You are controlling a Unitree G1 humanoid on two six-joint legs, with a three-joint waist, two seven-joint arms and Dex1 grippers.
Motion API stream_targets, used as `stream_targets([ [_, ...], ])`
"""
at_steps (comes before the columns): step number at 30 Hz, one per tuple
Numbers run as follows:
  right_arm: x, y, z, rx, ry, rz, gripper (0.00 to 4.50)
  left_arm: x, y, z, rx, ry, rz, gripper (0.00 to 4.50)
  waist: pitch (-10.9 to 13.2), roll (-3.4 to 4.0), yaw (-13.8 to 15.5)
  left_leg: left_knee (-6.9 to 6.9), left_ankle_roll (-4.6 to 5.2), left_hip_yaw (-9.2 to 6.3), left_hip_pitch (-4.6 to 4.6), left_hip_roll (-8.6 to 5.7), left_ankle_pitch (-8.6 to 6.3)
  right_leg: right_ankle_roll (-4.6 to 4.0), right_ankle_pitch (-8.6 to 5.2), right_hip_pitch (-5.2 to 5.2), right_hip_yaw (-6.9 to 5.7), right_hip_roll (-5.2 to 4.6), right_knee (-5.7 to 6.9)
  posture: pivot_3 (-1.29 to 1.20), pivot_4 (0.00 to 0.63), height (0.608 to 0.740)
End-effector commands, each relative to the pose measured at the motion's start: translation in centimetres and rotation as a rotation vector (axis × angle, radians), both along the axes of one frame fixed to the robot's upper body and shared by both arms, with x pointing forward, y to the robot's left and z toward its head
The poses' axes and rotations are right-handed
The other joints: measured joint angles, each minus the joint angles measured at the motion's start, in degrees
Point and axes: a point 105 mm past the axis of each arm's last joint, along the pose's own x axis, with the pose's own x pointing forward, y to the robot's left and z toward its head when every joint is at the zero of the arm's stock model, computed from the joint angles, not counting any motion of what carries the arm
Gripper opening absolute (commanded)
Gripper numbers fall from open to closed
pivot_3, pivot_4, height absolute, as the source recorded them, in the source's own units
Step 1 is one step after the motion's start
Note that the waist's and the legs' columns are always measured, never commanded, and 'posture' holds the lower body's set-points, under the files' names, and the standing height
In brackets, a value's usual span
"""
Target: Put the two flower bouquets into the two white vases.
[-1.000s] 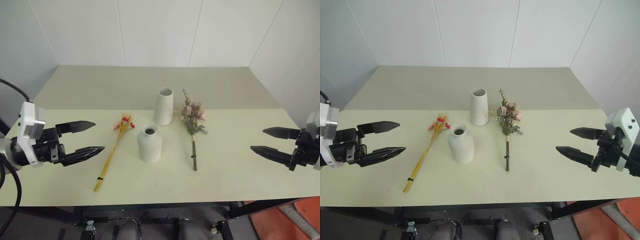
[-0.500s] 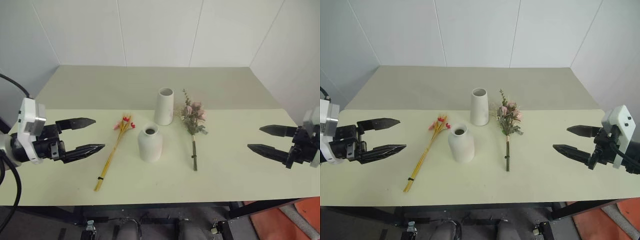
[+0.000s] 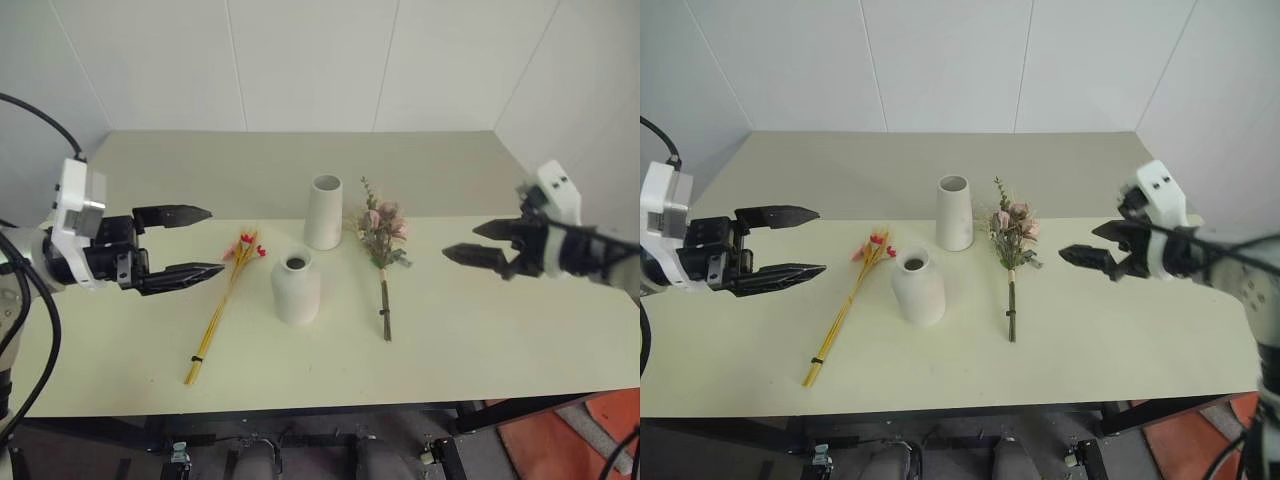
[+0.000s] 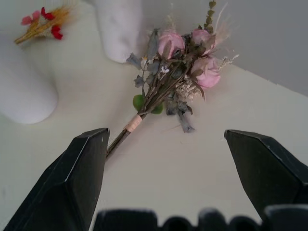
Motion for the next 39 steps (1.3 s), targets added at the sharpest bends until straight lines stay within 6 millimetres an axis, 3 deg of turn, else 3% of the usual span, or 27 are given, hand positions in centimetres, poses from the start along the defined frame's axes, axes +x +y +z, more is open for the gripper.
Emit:
stream_targets([
  [1,1.7,0.5,-0.5,-0.002,0.13,-0.12,4.47,0.3,-0.5,1.0,0.008,-0.062,-0.056,4.5,0.0,0.0,0.05,0.01,0.0,0.0,-0.07,0.0,0.0,0.05,0.1,-0.07,0.0,0.0,0.01,0.0,0.15,0.74],
  [5,4.2,2.2,-2.1,-0.06,0.217,-0.212,4.47,1.1,-1.4,1.3,0.004,-0.084,-0.099,4.5,-0.01,0.01,0.35,0.03,0.02,-0.03,-0.56,-0.02,0.01,0.02,0.4,-0.51,0.0,0.04,0.08,0.0,0.15,0.74],
  [10,5.9,3.6,-4.9,-0.112,0.293,-0.255,4.47,1.6,-2.6,1.7,-0.001,-0.105,-0.145,4.5,-0.01,0.01,0.57,0.07,0.02,-0.05,-0.8,-0.07,0.01,0.08,0.4,-0.62,-0.05,-0.01,0.06,0.0,0.15,0.74],
  [13,6.3,4.7,-6.7,-0.145,0.34,-0.254,4.47,1.8,-3.1,1.9,-0.002,-0.114,-0.163,4.5,-0.01,0.01,0.33,0.08,0.02,-0.05,-0.82,-0.08,0.01,0.1,0.42,-0.62,-0.06,-0.03,0.04,0.0,0.15,0.74],
  [22,7.3,7.1,-9.5,-0.167,0.349,-0.227,4.47,2.0,-3.3,2.0,0.003,-0.121,-0.172,4.5,-0.01,0.02,-0.56,0.1,0.03,-0.11,-0.67,-0.02,0.02,0.1,0.42,-0.57,-0.04,0.08,0.2,0.0,0.15,0.74],
  [26,7.8,7.6,-10.2,-0.17,0.345,-0.231,3.57,2.1,-3.3,2.0,0.004,-0.123,-0.172,4.5,-0.02,0.01,-1.15,0.11,0.03,-0.14,-0.66,-0.02,0.02,0.1,0.43,-0.53,-0.05,0.08,0.19,0.0,0.15,0.74],
  [32,8.2,7.4,-10.3,-0.17,0.326,-0.249,1.45,2.0,-3.2,2.0,0.005,-0.123,-0.169,4.5,-0.02,0.02,-1.58,0.12,0.03,-0.14,-0.5,0.01,0.02,0.11,0.43,-0.44,-0.01,0.13,0.23,0.0,0.15,0.74],
  [35,8.6,6.7,-9.4,-0.142,0.283,-0.285,0.43,1.9,-3.1,1.9,0.005,-0.119,-0.163,4.5,-0.02,0.02,-1.62,0.11,0.03,-0.14,-0.48,0.05,0.02,0.1,0.43,-0.45,-0.01,0.18,0.24,0.0,0.15,0.74],
  [36,8.8,6.4,-8.6,-0.116,0.247,-0.305,0.2,1.9,-3.0,1.9,0.005,-0.118,-0.157,4.5,-0.02,0.02,-1.59,0.1,0.03,-0.14,-0.48,0.06,0.02,0.1,0.43,-0.45,0.0,0.18,0.24,0.0,0.15,0.74],
  [38,9.1,5.9,-7.5,-0.079,0.204,-0.332,0.2,1.9,-2.9,1.8,0.006,-0.115,-0.149,4.5,-0.02,0.02,-1.45,0.1,0.03,-0.15,-0.51,0.05,0.02,0.1,0.43,-0.46,0.0,0.17,0.24,0.0,0.15,0.74],
  [39,9.4,5.4,-6.0,-0.043,0.143,-0.364,0.2,1.9,-2.7,1.6,0.005,-0.108,-0.143,4.5,-0.02,0.02,-1.4,0.1,0.03,-0.15,-0.53,0.05,0.02,0.1,0.43,-0.48,-0.01,0.17,0.23,0.0,0.15,0.74],
])
